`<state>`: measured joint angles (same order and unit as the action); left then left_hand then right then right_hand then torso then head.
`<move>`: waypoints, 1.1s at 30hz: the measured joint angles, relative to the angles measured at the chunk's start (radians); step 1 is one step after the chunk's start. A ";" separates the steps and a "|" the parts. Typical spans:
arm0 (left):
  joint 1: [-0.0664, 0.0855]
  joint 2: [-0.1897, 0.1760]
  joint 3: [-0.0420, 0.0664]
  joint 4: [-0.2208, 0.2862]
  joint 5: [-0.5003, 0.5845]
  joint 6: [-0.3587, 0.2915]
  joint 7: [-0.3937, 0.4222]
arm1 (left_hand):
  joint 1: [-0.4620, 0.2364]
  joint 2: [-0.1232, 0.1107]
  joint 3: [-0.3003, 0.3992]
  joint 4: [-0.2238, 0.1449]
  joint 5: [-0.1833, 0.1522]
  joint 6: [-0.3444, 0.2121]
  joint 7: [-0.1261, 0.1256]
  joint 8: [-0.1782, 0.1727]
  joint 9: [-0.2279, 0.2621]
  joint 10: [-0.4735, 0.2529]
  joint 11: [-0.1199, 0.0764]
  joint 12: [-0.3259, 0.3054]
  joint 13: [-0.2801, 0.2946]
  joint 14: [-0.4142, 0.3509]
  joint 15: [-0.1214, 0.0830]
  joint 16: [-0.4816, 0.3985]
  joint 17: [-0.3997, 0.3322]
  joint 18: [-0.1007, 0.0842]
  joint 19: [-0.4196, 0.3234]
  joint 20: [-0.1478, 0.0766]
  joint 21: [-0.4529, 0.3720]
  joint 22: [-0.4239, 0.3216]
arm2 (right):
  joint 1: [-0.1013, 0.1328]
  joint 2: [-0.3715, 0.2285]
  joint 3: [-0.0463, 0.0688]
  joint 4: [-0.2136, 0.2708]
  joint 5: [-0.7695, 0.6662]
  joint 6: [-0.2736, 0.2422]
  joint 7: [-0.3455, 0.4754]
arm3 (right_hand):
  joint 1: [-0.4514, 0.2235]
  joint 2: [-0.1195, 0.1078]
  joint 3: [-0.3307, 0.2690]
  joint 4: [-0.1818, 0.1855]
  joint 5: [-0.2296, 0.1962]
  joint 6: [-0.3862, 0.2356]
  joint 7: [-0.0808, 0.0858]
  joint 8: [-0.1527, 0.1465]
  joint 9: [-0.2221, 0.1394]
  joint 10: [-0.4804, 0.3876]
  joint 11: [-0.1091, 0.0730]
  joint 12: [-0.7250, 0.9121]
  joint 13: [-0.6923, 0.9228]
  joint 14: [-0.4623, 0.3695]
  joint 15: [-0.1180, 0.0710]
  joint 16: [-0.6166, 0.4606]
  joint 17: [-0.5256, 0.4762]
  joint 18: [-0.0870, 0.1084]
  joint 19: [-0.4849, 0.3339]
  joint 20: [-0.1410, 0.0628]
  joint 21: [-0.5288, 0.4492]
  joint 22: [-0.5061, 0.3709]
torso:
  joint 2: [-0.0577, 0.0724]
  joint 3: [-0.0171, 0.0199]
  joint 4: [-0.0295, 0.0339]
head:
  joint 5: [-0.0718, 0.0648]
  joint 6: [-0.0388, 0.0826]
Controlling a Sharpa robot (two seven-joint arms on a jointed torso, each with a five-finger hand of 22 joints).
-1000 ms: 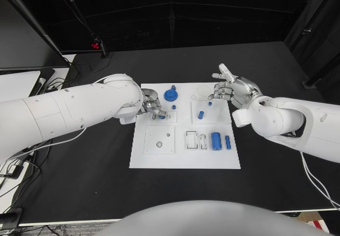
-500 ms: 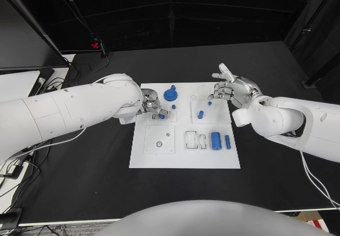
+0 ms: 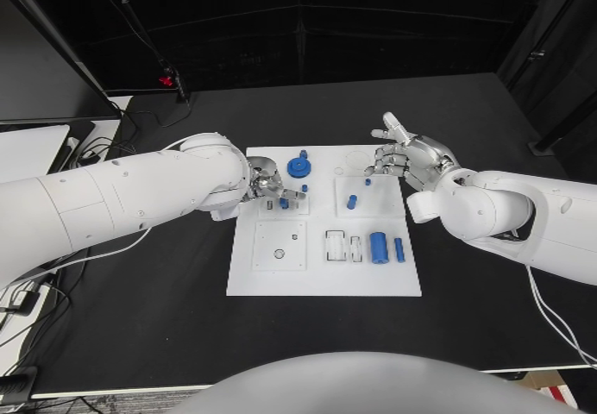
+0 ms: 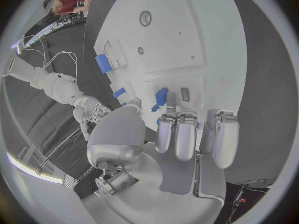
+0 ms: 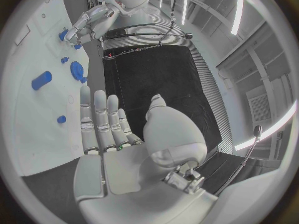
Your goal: Assemble the parts on the task board
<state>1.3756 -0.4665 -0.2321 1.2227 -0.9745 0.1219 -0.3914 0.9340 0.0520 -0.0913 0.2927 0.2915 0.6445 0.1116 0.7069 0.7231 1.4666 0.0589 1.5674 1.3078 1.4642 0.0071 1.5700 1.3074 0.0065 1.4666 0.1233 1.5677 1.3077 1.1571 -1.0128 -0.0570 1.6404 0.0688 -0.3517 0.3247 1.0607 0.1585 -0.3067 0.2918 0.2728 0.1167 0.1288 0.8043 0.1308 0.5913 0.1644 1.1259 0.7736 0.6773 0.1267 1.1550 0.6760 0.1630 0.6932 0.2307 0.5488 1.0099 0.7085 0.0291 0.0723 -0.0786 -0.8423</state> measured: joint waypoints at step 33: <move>-0.003 -0.002 -0.001 0.000 -0.002 -0.003 -0.014 | 0.065 0.051 -0.038 0.000 0.034 -0.030 -0.016 0.129 0.116 -0.002 -0.020 0.000 0.000 0.003 -0.011 0.000 0.000 0.000 0.000 -0.008 0.000 0.000 | -0.002 0.001 0.000 -0.002 0.000 0.001 -0.008 | 0.000 0.000 0.000 0.000 0.000 0.000 0.000 0.000 0.000 0.000 0.000 0.005 -0.001 0.000 0.000 0.000 -0.001 0.000 0.000 0.000 0.000 0.000 | 0.000 0.0008 -0.0007 | 0.000 -0.005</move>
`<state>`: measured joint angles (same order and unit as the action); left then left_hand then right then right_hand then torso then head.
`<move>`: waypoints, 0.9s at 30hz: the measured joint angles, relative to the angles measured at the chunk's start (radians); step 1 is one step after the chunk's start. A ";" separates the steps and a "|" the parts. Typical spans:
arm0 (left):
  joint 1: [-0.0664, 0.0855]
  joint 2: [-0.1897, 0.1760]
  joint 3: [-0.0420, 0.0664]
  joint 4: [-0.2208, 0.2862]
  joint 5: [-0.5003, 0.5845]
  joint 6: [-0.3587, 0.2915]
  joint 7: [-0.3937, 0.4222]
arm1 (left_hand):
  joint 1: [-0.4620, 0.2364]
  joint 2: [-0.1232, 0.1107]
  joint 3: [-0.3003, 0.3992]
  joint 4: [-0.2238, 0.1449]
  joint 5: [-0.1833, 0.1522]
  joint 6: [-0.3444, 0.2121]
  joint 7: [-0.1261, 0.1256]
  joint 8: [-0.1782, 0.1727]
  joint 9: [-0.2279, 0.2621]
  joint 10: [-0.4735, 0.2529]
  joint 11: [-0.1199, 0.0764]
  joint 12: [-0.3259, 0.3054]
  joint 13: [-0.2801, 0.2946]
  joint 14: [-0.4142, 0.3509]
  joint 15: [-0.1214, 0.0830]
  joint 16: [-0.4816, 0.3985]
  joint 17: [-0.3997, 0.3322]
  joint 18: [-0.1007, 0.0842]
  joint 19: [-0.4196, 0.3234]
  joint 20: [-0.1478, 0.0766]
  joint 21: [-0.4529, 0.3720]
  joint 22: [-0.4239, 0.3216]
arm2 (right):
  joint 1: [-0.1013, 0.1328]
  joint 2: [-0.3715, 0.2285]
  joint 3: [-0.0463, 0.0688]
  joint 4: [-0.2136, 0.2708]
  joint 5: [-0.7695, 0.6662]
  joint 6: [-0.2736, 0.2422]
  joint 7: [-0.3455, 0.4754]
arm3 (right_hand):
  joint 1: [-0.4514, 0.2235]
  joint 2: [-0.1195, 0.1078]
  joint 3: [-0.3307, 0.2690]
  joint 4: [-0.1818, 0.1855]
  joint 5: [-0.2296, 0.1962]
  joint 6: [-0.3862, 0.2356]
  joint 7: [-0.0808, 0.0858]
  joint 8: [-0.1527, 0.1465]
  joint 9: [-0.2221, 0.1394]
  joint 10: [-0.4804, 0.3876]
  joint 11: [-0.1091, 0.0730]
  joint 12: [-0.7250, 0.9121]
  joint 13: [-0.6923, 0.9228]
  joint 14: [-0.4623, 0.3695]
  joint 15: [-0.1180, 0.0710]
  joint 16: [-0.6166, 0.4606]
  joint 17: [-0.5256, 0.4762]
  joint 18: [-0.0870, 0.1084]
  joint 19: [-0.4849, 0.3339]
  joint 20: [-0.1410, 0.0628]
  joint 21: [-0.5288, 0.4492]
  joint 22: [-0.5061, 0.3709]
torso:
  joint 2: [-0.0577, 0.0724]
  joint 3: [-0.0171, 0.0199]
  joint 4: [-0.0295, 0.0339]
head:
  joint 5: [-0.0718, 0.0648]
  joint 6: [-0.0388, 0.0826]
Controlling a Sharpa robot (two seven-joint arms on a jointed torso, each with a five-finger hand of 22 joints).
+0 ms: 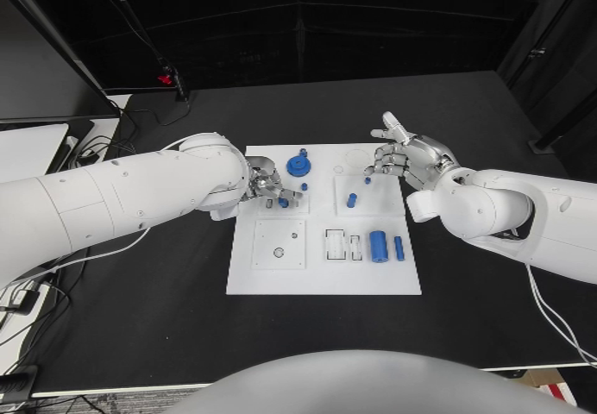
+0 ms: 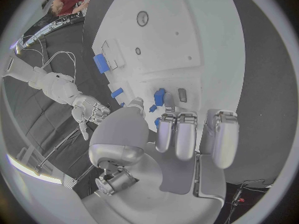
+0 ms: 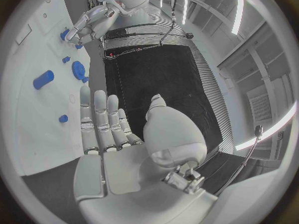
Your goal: Assemble the parts on the task board
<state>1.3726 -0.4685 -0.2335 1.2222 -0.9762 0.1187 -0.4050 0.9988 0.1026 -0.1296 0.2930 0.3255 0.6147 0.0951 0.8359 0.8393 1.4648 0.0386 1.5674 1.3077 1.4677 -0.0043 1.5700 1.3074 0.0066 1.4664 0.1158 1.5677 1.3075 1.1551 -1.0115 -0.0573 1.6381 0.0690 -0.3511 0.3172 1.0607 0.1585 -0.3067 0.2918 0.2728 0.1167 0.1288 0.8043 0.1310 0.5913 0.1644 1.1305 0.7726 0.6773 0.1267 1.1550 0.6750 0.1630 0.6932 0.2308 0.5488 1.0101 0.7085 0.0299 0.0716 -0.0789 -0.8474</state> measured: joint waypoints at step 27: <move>0.000 -0.004 0.000 0.002 0.000 0.002 0.007 | 0.146 -0.023 0.063 -0.002 0.407 -0.003 -0.011 -0.025 -0.003 0.002 -0.016 0.000 0.000 0.000 -0.014 0.000 0.000 0.000 0.000 -0.014 0.000 0.000 | 0.000 0.000 0.000 -0.002 0.000 0.000 -0.004 | 0.000 0.000 0.000 0.000 0.000 0.000 0.000 0.005 -0.002 0.000 0.000 0.000 -0.004 -0.004 -0.004 0.000 -0.004 0.000 0.000 0.000 0.000 -0.001 | 0.000 -0.0001 0.0004 | 0.000 -0.001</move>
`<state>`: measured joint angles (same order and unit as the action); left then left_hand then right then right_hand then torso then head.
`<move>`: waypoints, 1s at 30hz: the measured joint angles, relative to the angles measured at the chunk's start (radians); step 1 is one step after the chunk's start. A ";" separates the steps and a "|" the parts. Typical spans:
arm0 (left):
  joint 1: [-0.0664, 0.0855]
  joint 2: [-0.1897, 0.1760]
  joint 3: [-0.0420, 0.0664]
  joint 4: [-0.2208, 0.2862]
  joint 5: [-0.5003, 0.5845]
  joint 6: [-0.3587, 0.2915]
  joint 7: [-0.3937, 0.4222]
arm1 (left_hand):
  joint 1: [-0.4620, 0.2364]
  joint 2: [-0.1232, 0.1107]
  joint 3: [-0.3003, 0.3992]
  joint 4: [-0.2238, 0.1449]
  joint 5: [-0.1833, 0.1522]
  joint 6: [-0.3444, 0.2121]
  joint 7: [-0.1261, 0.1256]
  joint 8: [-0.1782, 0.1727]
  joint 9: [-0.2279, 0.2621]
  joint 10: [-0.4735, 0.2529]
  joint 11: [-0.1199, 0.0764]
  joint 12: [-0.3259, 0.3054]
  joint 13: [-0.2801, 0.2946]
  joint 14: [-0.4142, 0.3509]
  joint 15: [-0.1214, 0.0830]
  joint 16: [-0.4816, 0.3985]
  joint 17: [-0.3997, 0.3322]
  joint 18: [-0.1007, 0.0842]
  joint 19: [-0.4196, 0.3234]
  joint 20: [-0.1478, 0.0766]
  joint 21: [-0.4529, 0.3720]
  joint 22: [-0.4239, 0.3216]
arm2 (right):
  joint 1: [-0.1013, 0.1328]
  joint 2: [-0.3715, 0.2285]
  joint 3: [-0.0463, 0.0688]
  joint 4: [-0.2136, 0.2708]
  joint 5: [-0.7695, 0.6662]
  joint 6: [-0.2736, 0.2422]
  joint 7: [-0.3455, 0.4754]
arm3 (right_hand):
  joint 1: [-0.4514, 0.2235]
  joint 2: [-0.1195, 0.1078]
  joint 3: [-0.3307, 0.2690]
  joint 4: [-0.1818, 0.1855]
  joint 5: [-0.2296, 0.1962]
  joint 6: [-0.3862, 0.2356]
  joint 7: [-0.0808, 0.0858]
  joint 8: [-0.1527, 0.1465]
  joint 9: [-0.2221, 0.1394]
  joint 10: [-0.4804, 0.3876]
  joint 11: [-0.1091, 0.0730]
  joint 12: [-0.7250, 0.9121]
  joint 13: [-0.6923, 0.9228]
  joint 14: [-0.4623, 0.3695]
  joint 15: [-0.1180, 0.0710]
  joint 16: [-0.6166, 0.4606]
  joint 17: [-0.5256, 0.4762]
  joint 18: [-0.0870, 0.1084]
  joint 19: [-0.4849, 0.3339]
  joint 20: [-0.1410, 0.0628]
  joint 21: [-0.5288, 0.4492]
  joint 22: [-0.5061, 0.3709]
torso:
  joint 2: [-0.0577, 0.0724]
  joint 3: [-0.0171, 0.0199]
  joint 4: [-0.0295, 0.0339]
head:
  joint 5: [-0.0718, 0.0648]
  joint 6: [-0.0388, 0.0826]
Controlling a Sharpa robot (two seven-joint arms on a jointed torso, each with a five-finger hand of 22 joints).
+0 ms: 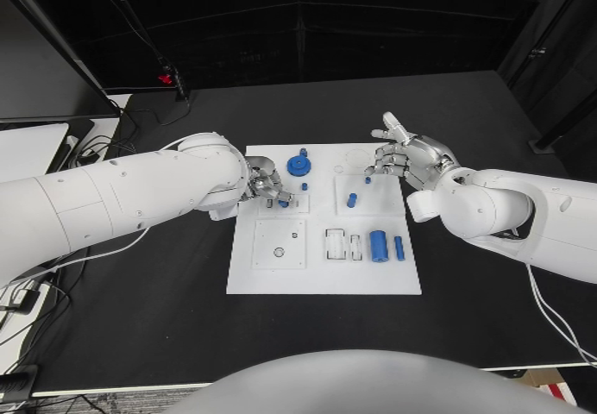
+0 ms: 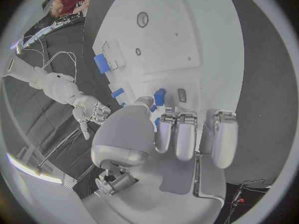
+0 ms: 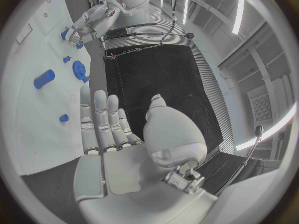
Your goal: Assemble the parts on the task board
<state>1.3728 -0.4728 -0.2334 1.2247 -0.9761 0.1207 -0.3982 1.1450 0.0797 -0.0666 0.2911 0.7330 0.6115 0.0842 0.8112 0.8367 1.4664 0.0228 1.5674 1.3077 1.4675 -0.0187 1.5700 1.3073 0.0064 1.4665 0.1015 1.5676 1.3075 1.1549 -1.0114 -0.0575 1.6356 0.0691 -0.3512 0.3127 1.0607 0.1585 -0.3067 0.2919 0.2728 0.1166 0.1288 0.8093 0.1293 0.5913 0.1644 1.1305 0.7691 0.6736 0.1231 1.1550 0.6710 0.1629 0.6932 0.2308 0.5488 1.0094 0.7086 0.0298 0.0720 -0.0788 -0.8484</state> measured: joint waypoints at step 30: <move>0.001 0.000 0.001 0.000 0.000 0.008 -0.007 | 0.106 -0.036 0.083 -0.001 0.051 0.003 -0.011 -0.001 0.007 0.000 -0.007 0.000 0.000 0.000 -0.007 0.000 0.000 0.000 0.000 -0.007 0.000 0.000 | 0.000 0.001 0.000 -0.002 0.000 0.000 -0.001 | 0.000 0.000 0.000 0.000 0.000 0.000 0.000 0.000 -0.001 0.000 0.000 0.000 0.000 0.000 0.000 0.000 0.000 0.000 0.000 0.000 0.000 -0.001 | 0.000 -0.0003 -0.0008 | -0.003 -0.004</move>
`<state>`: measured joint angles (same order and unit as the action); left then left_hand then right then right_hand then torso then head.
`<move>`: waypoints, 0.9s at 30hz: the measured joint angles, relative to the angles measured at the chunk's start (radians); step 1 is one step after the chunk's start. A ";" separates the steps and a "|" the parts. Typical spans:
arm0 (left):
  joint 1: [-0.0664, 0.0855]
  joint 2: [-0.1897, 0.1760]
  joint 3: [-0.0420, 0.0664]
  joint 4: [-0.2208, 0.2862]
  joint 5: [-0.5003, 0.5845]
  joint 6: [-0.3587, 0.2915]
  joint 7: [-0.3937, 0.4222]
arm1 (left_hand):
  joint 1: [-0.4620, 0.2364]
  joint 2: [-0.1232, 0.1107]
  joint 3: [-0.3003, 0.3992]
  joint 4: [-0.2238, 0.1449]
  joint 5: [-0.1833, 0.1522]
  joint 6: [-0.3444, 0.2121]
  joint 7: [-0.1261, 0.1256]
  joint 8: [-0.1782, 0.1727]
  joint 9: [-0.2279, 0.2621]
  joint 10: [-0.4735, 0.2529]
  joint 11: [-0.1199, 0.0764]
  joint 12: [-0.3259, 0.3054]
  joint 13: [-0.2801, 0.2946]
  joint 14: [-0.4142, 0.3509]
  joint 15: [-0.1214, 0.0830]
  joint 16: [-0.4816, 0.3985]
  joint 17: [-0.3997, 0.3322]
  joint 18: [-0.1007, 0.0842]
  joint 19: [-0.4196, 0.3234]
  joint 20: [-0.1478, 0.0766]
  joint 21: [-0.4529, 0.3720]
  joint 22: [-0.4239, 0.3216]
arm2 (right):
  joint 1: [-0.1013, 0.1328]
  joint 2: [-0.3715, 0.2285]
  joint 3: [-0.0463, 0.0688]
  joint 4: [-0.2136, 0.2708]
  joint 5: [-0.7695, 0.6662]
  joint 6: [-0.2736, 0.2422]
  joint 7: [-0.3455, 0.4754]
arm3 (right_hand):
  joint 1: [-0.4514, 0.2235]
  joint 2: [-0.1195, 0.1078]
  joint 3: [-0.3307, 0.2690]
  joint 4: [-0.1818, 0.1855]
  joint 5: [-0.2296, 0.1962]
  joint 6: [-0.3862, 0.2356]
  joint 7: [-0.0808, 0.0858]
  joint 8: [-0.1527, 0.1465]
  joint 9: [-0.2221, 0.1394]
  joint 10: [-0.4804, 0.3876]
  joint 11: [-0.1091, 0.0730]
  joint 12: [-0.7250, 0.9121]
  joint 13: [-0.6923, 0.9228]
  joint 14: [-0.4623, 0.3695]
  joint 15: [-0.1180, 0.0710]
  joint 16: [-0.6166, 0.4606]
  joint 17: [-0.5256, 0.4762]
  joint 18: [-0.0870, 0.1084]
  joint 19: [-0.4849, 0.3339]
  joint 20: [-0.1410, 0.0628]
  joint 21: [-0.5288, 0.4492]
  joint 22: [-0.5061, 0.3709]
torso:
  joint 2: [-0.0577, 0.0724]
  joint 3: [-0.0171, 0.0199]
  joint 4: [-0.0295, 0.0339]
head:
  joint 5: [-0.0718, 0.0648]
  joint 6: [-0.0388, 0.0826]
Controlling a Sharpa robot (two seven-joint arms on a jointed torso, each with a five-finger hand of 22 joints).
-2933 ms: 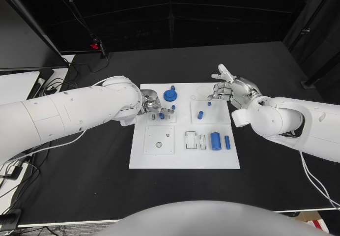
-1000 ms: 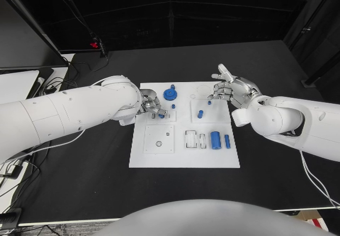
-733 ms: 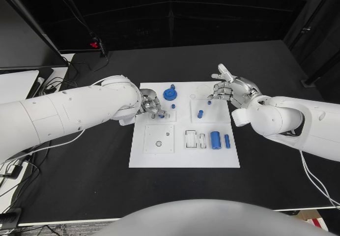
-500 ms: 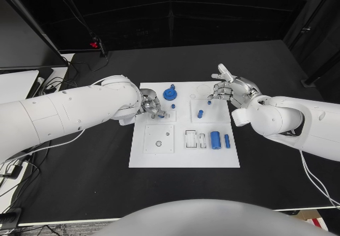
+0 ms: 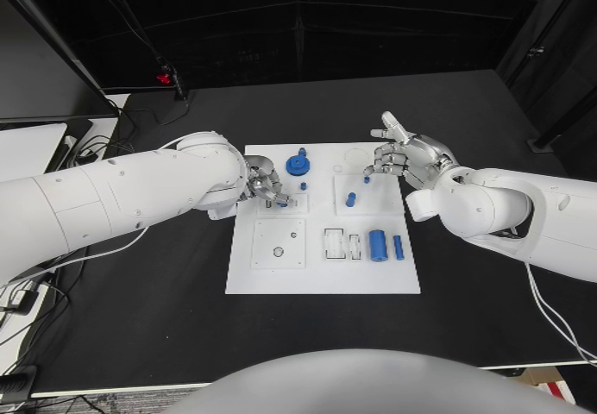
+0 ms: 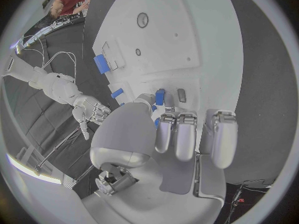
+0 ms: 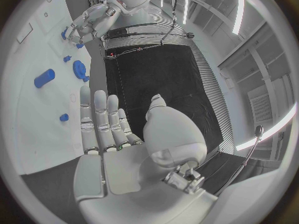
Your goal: Assemble the parts on the task board
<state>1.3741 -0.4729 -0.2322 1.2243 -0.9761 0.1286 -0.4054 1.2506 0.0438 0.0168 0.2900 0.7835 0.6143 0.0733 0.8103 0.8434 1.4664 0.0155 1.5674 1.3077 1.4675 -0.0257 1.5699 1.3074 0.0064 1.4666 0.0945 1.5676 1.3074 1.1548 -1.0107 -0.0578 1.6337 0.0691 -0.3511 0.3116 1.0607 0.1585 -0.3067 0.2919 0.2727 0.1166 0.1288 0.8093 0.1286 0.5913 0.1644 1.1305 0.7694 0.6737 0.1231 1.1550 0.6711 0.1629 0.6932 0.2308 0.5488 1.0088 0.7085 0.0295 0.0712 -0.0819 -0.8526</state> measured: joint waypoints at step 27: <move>0.001 0.007 0.000 -0.001 -0.032 0.000 -0.009 | -0.163 0.022 -0.011 0.005 -0.157 0.027 0.004 -0.038 -0.025 0.000 0.000 0.000 0.000 0.000 0.000 0.000 0.000 0.000 0.000 0.000 0.000 0.000 | 0.000 0.000 0.000 0.000 0.000 0.000 -0.001 | 0.000 0.000 0.000 0.000 0.000 0.000 0.000 0.000 0.000 0.000 0.000 0.000 0.000 0.000 0.000 0.000 0.000 0.000 0.000 0.000 0.000 0.000 | 0.000 0.0001 -0.0002 | -0.001 0.000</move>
<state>1.3748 -0.4662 -0.2318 1.2236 -1.0077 0.1290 -0.4147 1.0878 0.0663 0.0059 0.2950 0.6265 0.6414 0.0776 0.7727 0.8183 1.4664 0.0156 1.5674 1.3077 1.4675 -0.0256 1.5700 1.3074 0.0065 1.4666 0.0945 1.5676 1.3074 1.1546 -1.0110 -0.0579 1.6339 0.0691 -0.3511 0.3108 1.0607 0.1585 -0.3067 0.2919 0.2727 0.1167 0.1288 0.8093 0.1287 0.5914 0.1644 1.1305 0.7695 0.6737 0.1231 1.1550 0.6713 0.1629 0.6932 0.2308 0.5488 1.0090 0.7089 0.0296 0.0710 -0.0832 -0.8527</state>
